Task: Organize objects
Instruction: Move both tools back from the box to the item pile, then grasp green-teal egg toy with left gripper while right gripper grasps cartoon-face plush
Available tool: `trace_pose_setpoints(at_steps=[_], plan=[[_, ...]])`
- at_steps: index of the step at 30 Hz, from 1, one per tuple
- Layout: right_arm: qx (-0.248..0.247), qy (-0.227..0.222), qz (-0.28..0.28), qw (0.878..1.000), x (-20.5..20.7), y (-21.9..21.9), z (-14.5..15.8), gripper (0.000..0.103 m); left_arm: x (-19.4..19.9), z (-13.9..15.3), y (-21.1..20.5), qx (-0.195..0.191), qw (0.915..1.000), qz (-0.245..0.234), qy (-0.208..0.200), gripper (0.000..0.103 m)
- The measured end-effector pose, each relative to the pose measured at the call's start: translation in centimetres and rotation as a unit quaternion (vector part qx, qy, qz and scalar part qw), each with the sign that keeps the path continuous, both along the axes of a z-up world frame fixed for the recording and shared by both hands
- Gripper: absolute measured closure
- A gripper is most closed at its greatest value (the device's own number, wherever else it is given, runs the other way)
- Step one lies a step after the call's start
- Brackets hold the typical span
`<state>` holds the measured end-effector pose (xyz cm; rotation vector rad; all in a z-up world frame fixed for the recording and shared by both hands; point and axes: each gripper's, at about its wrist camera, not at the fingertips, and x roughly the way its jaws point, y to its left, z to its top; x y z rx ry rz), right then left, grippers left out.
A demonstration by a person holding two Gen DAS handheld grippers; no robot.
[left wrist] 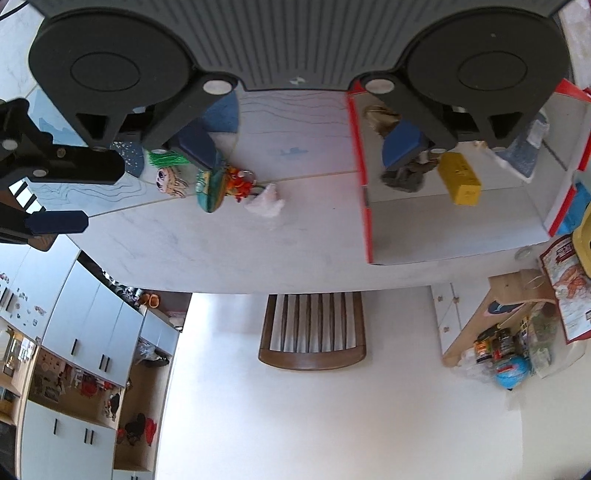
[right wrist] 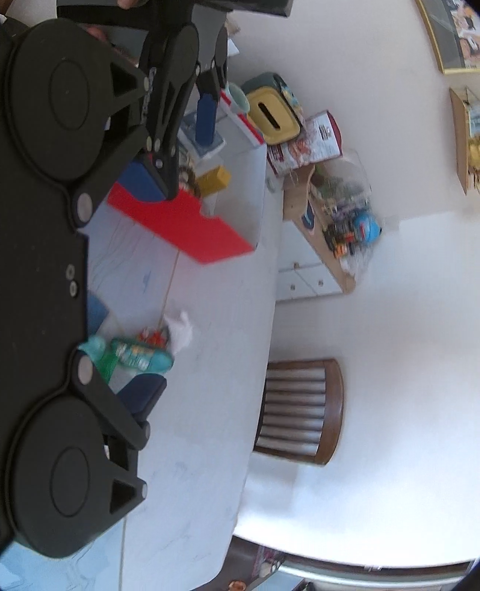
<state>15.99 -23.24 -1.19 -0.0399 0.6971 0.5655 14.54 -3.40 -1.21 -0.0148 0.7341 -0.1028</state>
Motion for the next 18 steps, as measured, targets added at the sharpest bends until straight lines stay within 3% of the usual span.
trace_pose_setpoints(at_steps=[5,11,18], plan=[[-0.013,0.013,-0.034,0.999,0.5,-2.9,-1.5,0.004,0.3,-0.7,-2.2,0.006,0.9999,-0.014,-0.002,0.002],[-0.02,0.02,-0.058,0.998,0.8,-5.9,-2.9,0.004,0.7,-2.0,-4.2,-0.02,0.9986,-0.049,0.003,0.002],[-0.032,0.031,-0.09,0.995,2.2,-8.9,-4.3,0.004,1.5,-3.3,-6.4,-0.022,0.9984,-0.051,0.008,0.002]])
